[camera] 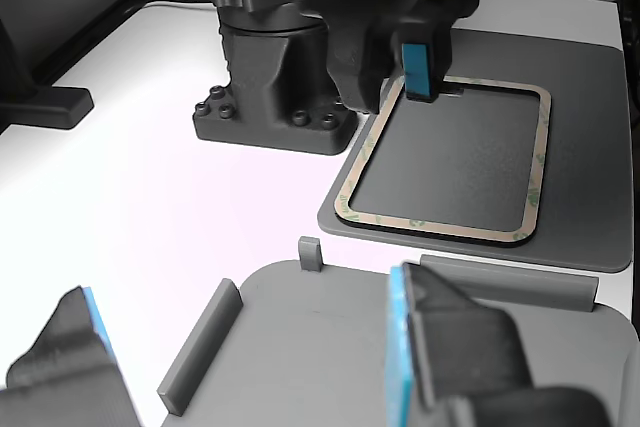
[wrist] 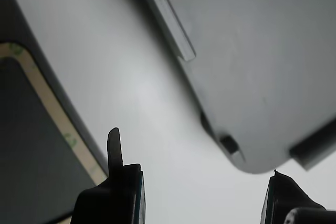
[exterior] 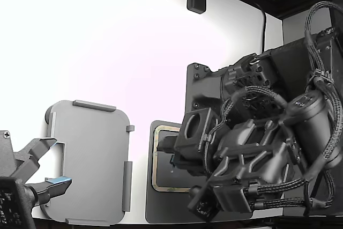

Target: Move top rectangular frame to the holder.

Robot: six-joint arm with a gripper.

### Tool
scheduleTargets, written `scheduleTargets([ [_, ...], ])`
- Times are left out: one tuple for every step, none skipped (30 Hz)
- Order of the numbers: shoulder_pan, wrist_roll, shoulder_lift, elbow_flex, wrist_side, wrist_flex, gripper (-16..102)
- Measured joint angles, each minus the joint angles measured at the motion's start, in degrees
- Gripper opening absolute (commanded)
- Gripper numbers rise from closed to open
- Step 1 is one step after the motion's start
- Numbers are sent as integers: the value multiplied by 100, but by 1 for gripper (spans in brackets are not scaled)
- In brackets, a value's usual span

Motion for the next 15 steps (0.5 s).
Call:
scheduleTargets([
  [9,26,-35,26,-35,0,96],
  [26,53,-79,70,-44,-26,96],
  [35,70,-97,141,-53,-62,96],
  [53,70,-105,220,-88,-105,97],
  [62,62,-105,316,-141,-185,97],
  [62,-18,-132,396,-220,-237,99],
  [62,-88,-158,466,-325,-281,100],
  [62,-167,-176,527,-413,-281,100],
  [62,-246,-202,571,-501,-299,100],
  [62,-308,-211,606,-580,-299,100],
  [70,-378,-237,650,-642,-299,99],
  [97,-457,-255,703,-686,-299,99],
  [123,-536,-272,756,-738,-316,99],
  [158,-615,-281,782,-809,-334,99],
  [202,-677,-299,817,-853,-352,99],
])
